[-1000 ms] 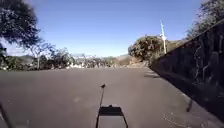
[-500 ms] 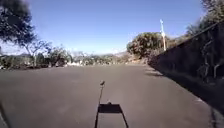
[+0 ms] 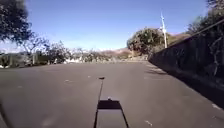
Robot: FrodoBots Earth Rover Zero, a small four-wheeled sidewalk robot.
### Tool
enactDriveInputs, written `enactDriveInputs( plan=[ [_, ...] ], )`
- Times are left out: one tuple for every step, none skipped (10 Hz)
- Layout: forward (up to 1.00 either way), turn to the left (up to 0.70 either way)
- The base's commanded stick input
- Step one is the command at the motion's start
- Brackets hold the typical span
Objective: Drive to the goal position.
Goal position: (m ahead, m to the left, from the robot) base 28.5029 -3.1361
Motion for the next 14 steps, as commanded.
enactDriveInputs(
  plan=[
    [1.00,0.00],
    [1.00,0.00],
    [1.00,0.00],
    [1.00,-0.01],
    [1.00,-0.07],
    [1.00,-0.13],
    [1.00,-0.19],
    [1.00,-0.24],
    [1.00,-0.24],
    [1.00,-0.18],
    [1.00,-0.13],
    [1.00,-0.07],
    [1.00,-0.01],
    [1.00,0.00]
  ],
)
